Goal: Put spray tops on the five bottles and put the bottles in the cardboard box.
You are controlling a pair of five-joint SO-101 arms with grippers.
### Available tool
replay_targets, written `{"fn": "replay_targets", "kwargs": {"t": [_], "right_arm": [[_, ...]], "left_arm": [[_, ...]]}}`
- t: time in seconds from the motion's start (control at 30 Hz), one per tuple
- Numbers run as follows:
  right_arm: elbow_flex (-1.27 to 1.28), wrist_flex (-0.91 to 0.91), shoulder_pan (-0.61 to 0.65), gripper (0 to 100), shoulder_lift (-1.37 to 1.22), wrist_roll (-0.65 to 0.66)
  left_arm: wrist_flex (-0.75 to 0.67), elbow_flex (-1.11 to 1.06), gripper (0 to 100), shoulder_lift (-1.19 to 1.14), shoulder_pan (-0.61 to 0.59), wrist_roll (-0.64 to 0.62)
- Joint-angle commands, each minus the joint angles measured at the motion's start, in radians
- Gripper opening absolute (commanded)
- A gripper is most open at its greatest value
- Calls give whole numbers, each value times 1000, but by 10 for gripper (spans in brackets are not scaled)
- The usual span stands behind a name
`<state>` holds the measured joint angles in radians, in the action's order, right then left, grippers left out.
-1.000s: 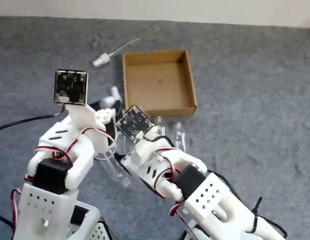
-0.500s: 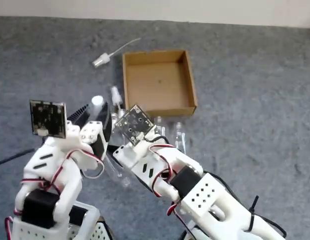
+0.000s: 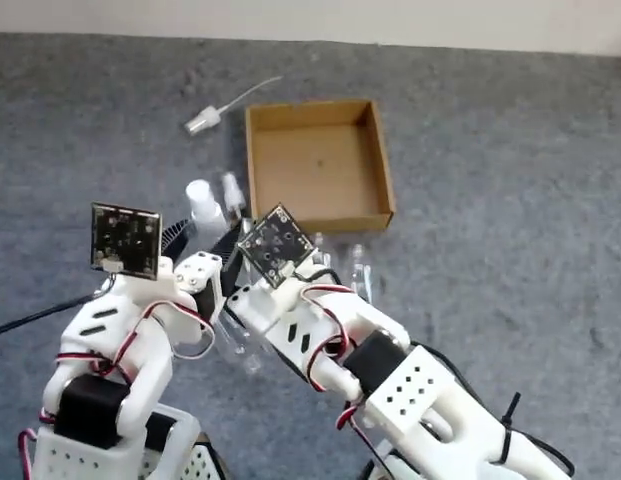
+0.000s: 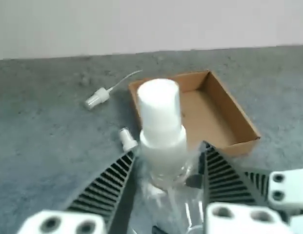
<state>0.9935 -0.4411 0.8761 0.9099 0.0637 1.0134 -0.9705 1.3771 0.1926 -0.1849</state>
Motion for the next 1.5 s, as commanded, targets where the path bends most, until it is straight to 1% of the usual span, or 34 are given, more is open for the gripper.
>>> {"fn": "replay_targets", "kwargs": {"t": [0.0, 0.13, 0.3, 0.33, 0.4, 0.5, 0.53, 0.6, 0.67, 0.77, 0.87, 0.93, 1.0, 1.07, 1.2, 1.3, 1.47], "right_arm": [[-28, 38, -35, 3, 35, -3], [-30, 38, -131, 3, 33, -6], [-31, 42, -234, 3, 25, -8], [-33, 42, -245, 3, 25, -8], [-33, 42, -271, 3, 22, -8], [-44, 41, -305, 3, 22, -8], [-70, 39, -311, 3, 21, -8], [-134, 28, -326, 3, -5, -8], [-236, -25, -352, 3, -70, -8], [-420, -131, -364, 3, -203, -11], [-578, -206, -363, 3, -315, -92], [-661, -251, -334, 3, -366, -129], [-716, -260, -300, 3, -392, -135], [-707, -260, -255, 3, -401, -135], [-690, -262, -171, 3, -401, -166], [-685, -265, -148, 3, -401, -172], [-671, -367, -117, 3, -400, -170]], "left_arm": [[0, 54, 144, 1, 4, 14], [21, 94, 149, 1, -68, 14], [97, 170, 268, 1, -88, 12], [104, 177, 275, 1, -93, 12], [103, 174, 259, 1, -94, 14], [95, 97, 236, 1, -94, 15], [71, 65, 236, 1, -94, 17], [15, 2, 235, 1, -88, 61], [-37, -47, 235, 1, -87, 103], [-52, -107, 236, 1, -88, 135], [-58, -143, 242, 1, -87, 138], [-52, -120, 290, 1, -87, 132], [-52, -104, 347, 1, -87, 87], [-57, -99, 373, 1, -87, 43], [-57, -94, 375, 1, -88, 38], [-61, -93, 373, 1, -91, 40], [-149, -110, 372, -8, -117, 40]]}}
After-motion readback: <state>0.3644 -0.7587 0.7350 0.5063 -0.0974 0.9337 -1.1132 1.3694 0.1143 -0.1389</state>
